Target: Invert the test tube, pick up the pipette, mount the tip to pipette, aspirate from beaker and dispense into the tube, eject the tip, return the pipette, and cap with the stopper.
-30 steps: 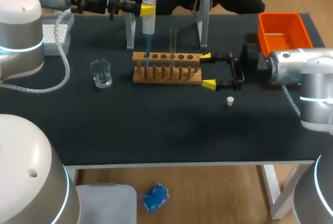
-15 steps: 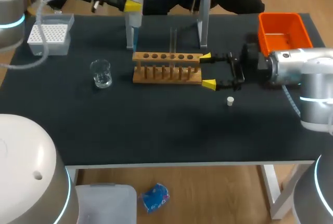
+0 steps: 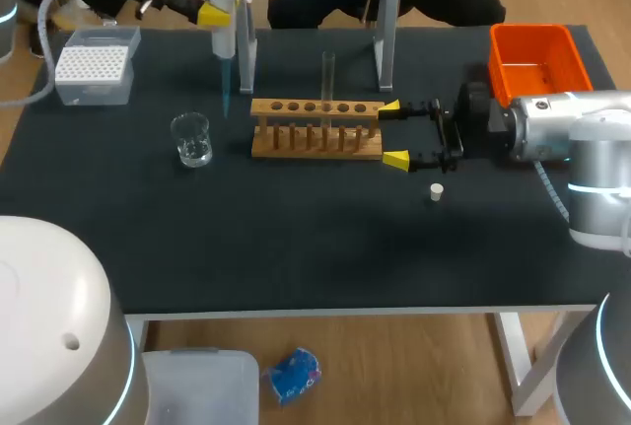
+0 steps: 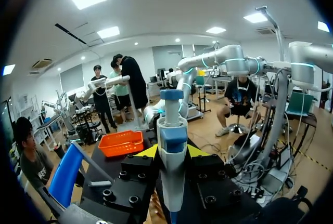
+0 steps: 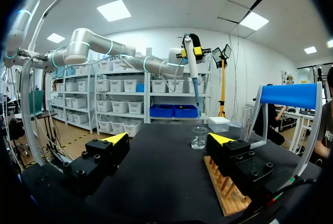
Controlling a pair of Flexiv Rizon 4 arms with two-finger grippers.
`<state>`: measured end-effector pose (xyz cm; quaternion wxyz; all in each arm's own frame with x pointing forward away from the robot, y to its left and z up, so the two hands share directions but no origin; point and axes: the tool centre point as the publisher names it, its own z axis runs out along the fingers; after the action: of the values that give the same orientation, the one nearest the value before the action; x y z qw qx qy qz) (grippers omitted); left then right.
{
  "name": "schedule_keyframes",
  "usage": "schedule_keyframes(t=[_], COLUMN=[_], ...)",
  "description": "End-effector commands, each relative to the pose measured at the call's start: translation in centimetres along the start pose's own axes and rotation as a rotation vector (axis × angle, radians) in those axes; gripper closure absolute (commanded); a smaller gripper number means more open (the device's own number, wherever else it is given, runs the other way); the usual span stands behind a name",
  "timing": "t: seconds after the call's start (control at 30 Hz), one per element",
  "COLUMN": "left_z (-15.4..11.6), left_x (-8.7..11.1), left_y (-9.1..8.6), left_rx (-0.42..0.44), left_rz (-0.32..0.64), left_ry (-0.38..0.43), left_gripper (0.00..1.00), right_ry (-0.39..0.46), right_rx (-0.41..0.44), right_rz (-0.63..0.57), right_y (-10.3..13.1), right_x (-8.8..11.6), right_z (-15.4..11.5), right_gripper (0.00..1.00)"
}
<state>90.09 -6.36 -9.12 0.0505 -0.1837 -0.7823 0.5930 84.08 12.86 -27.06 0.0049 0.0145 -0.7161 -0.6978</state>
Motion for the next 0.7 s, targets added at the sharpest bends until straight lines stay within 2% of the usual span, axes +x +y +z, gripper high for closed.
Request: schedule_keyframes(t=[0.03, 0.3, 0.7], left_z=[-1.0, -2.1, -3.9], left_x=[0.2, 0.9, 1.4], left_y=[1.4, 2.8, 3.6], left_rx=[0.014, 0.029, 0.015], left_rz=[0.001, -0.016, -0.03], left_ry=[0.018, 0.001, -0.025], left_gripper=[1.0, 1.0, 1.0], right_ry=[-0.001, -0.001, -0.001], right_rx=[0.003, 0.003, 0.003], right_rz=[0.0, 0.0, 0.0], right_y=[0.1, 0.1, 0.1], right_x=[0.0, 0.0, 0.0], right_z=[0.0, 0.0, 0.0], right_gripper=[0.0, 0.0, 0.0])
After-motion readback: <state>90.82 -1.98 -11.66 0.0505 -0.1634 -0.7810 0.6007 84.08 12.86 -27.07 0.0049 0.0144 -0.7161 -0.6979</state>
